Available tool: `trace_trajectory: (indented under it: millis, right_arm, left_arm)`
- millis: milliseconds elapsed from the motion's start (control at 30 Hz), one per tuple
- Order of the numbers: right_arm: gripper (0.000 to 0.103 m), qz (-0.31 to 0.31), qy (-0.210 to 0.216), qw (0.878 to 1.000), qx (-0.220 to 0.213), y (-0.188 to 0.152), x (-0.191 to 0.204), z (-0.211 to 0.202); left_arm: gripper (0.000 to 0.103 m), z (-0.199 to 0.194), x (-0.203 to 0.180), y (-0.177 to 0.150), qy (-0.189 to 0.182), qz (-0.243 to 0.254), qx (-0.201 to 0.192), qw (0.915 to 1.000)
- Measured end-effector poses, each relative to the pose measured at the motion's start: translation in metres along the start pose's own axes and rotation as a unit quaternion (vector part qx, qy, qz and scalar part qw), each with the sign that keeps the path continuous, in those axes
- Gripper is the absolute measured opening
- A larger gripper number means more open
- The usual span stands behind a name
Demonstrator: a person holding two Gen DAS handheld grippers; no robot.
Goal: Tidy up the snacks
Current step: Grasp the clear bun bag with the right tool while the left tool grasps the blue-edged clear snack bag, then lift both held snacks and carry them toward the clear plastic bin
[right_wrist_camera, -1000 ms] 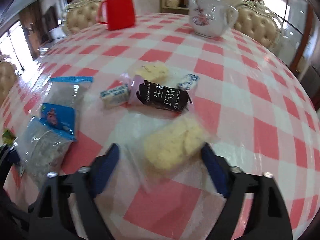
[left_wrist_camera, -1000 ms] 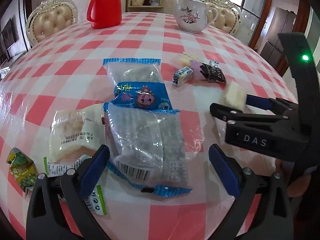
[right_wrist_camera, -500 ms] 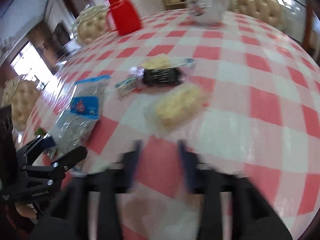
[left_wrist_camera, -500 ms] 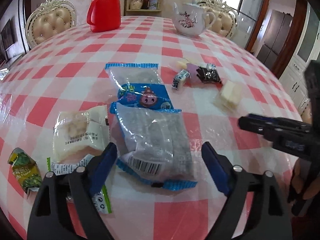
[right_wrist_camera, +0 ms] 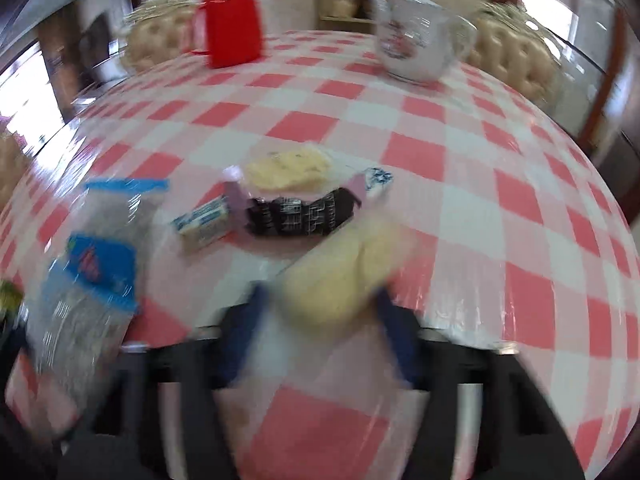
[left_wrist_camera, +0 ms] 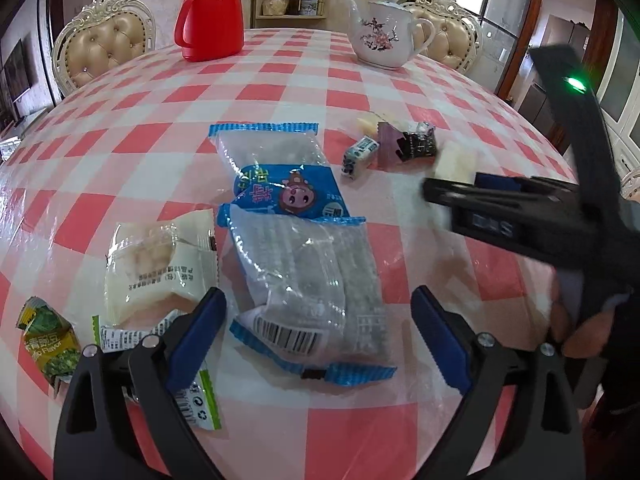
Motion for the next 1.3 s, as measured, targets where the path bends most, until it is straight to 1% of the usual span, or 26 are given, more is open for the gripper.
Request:
trace_trajectory:
  millis: [67, 100, 167, 233, 267, 333, 400, 467, 500, 533, 600, 633, 667, 700, 800, 867, 933, 967, 1000, 1033, 1100, 1133, 1167, 1200, 1233, 1300]
  right_arm:
    - [0.036, -0.005, 0.016, 1.0, -0.008, -0.008, -0.007, -0.006]
    - [0.036, 0.006, 0.039, 0.999, -0.006, -0.014, -0.016, -0.009]
    - [0.036, 0.026, 0.062, 0.998, -0.007, -0.017, -0.028, -0.014]
    - [0.035, 0.045, 0.081, 0.995, -0.021, -0.02, -0.042, -0.03]
    - [0.027, 0.051, 0.09, 0.994, -0.031, -0.022, -0.047, -0.04]
    - [0.003, 0.058, 0.103, 0.992, -0.044, -0.028, -0.053, -0.054]
    - [0.003, 0.061, 0.107, 0.991, -0.049, -0.035, -0.056, -0.061]
    - [0.004, 0.074, 0.105, 0.991, -0.035, -0.042, -0.062, -0.057]
    - [0.009, 0.093, 0.111, 0.989, -0.025, -0.045, -0.07, -0.053]
    - [0.019, 0.11, 0.116, 0.987, -0.016, -0.045, -0.078, -0.049]
    - [0.027, 0.131, 0.092, 0.987, -0.018, -0.041, -0.089, -0.045]
    - [0.045, 0.134, 0.086, 0.987, -0.021, -0.037, -0.092, -0.042]
    - [0.081, 0.137, 0.085, 0.987, -0.017, -0.032, -0.092, -0.037]
    - [0.092, 0.138, 0.084, 0.987, -0.011, -0.03, -0.09, -0.032]
    - [0.09, 0.117, 0.073, 0.991, 0.002, -0.019, -0.075, -0.015]
    - [0.09, 0.102, 0.055, 0.993, 0.007, -0.011, -0.062, -0.007]
    - [0.09, 0.084, 0.047, 0.995, 0.023, -0.003, -0.045, 0.006]
    - [0.093, 0.065, 0.032, 0.997, 0.027, 0.001, -0.032, 0.012]
    - [0.092, 0.043, 0.007, 0.999, 0.025, 0.004, -0.021, 0.014]
    - [0.09, 0.028, -0.006, 0.999, 0.025, 0.006, -0.015, 0.017]
    - [0.082, 0.019, -0.003, 1.0, 0.017, 0.009, -0.008, 0.017]
    - [0.066, 0.013, 0.001, 1.0, 0.009, 0.009, -0.007, 0.015]
    - [0.047, 0.008, 0.004, 1.0, 0.0, 0.009, -0.007, 0.013]
    - [0.041, 0.002, 0.007, 1.0, -0.005, 0.008, -0.009, 0.011]
    - [0.039, 0.002, 0.003, 1.0, -0.008, 0.006, -0.013, 0.009]
    - [0.038, 0.012, 0.015, 1.0, -0.008, 0.001, -0.022, 0.005]
  left_arm:
    - [0.094, 0.0, 0.0, 0.0, 0.0, -0.001, -0.001, 1.0]
    - [0.094, 0.0, 0.0, 0.0, -0.001, -0.001, -0.001, 1.0]
    - [0.094, -0.001, 0.0, 0.0, -0.002, -0.002, -0.003, 1.0]
    - [0.094, -0.001, 0.0, 0.0, -0.004, -0.003, -0.005, 1.0]
    - [0.094, -0.001, 0.001, 0.0, -0.005, -0.004, -0.006, 1.0]
    - [0.094, -0.001, 0.001, 0.0, -0.006, -0.005, -0.006, 0.9999]
    - [0.096, 0.0, 0.001, 0.0, -0.006, -0.004, -0.002, 1.0]
    - [0.096, -0.001, 0.001, -0.001, -0.001, -0.004, -0.001, 1.0]
    - [0.096, 0.0, 0.001, 0.0, 0.002, -0.005, 0.001, 1.0]
    - [0.096, 0.001, 0.001, 0.001, 0.006, -0.008, 0.001, 1.0]
    - [0.097, 0.004, 0.003, 0.004, 0.019, -0.021, -0.002, 0.9996]
    - [0.097, 0.005, 0.003, 0.006, 0.027, -0.028, -0.004, 0.9993]
    - [0.098, 0.007, 0.003, 0.008, 0.031, -0.032, -0.004, 0.999]
    - [0.099, 0.011, 0.002, 0.011, 0.041, -0.033, -0.001, 0.9986]
    - [0.101, 0.022, -0.003, 0.015, 0.077, -0.018, 0.021, 0.9967]
    - [0.101, 0.024, -0.005, 0.015, 0.082, -0.013, 0.024, 0.9963]
    - [0.095, 0.024, -0.005, 0.014, 0.076, -0.007, 0.022, 0.9968]
    - [0.083, 0.022, -0.008, 0.013, 0.07, 0.005, 0.02, 0.9973]
    - [0.067, 0.021, -0.013, 0.012, 0.059, 0.024, 0.018, 0.9978]
    - [0.058, 0.019, -0.015, 0.011, 0.052, 0.034, 0.014, 0.998]
    - [0.055, 0.016, -0.018, 0.008, 0.038, 0.042, 0.014, 0.9983]
    - [0.055, 0.015, -0.017, 0.008, 0.032, 0.042, 0.012, 0.9985]
    - [0.053, 0.014, -0.016, 0.008, 0.024, 0.041, 0.011, 0.9988]
    - [0.052, 0.01, -0.014, 0.007, 0.006, 0.031, 0.01, 0.9994]
    - [0.052, 0.007, -0.012, 0.007, -0.007, 0.022, 0.008, 0.9997]
    - [0.052, -0.003, -0.01, 0.006, -0.017, 0.016, -0.003, 0.9997]
Point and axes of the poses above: each gripper's, at about its wrist camera, not at the fingertips, and z roughly the way its jaws point, x to its left, y to its top, the point moved 2 cm from there along z, roughly the way its jaws point, and after that the axes turned 14 degrees about -y, right-handed, at the moved point
